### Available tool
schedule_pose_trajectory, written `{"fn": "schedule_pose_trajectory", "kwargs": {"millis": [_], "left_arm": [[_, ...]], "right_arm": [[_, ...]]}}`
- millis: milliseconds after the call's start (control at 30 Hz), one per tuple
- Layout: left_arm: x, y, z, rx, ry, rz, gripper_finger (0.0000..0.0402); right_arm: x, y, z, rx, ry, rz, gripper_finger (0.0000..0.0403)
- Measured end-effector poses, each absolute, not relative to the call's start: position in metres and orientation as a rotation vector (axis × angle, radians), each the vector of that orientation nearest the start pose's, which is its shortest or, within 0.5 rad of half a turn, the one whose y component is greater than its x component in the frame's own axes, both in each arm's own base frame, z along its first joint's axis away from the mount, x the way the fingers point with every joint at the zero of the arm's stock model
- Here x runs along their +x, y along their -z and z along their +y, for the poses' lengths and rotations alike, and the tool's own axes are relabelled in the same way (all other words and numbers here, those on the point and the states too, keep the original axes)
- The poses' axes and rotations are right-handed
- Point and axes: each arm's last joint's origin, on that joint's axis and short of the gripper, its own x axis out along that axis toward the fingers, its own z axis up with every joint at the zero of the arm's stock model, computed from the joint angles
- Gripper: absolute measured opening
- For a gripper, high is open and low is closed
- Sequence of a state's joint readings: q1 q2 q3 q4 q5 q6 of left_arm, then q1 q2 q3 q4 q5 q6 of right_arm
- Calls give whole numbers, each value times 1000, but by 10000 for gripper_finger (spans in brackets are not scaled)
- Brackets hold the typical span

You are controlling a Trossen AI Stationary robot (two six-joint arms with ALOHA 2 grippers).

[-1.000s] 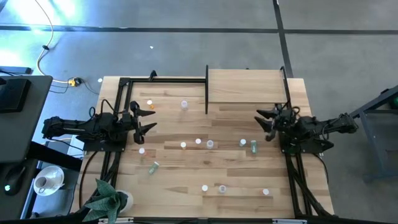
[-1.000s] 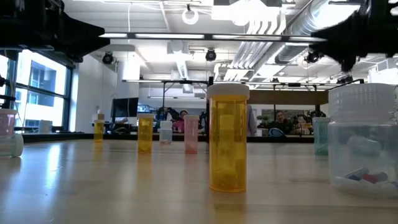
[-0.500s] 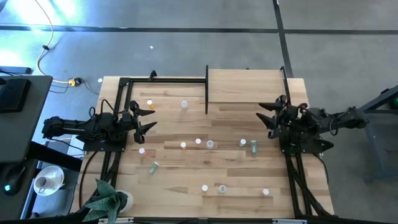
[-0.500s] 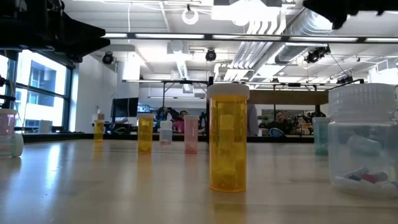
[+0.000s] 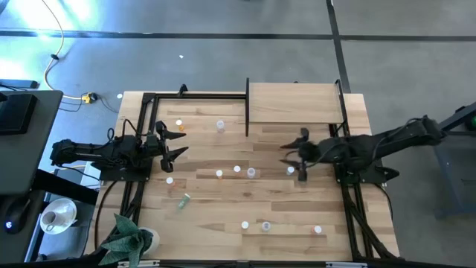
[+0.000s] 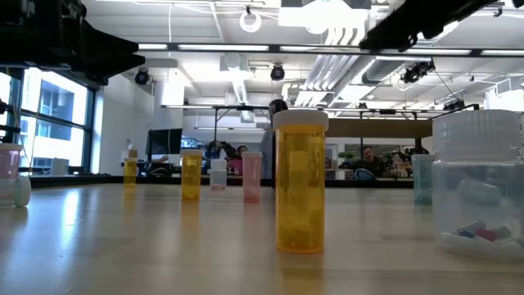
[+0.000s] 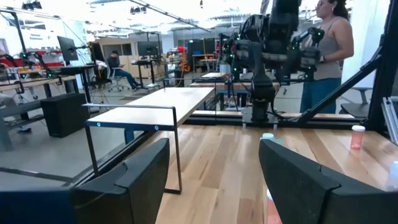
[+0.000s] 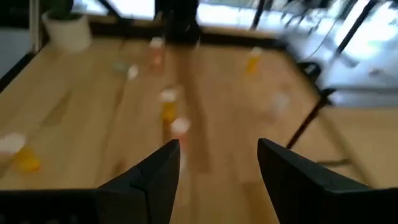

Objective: Pick and place medicine bottles onto shelf by color
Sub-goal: Put the center transparent pill bottle on the shelf

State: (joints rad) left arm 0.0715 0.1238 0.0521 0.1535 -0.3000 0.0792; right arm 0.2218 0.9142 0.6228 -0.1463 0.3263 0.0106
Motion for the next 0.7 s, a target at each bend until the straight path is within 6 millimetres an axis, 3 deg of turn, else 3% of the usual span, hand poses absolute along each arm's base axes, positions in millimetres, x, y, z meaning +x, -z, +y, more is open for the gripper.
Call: {"fn": "schedule_pose_trajectory", "kwargs": {"millis": [200,700], "left_arm": [[101,-186,16,69,-376,-66,239],[101,-186,16,69,-376,-67,239]], "right_arm": [[223,-231,42,-105,56,521,207],[278,-180,53,-115,45,474,207]]}}
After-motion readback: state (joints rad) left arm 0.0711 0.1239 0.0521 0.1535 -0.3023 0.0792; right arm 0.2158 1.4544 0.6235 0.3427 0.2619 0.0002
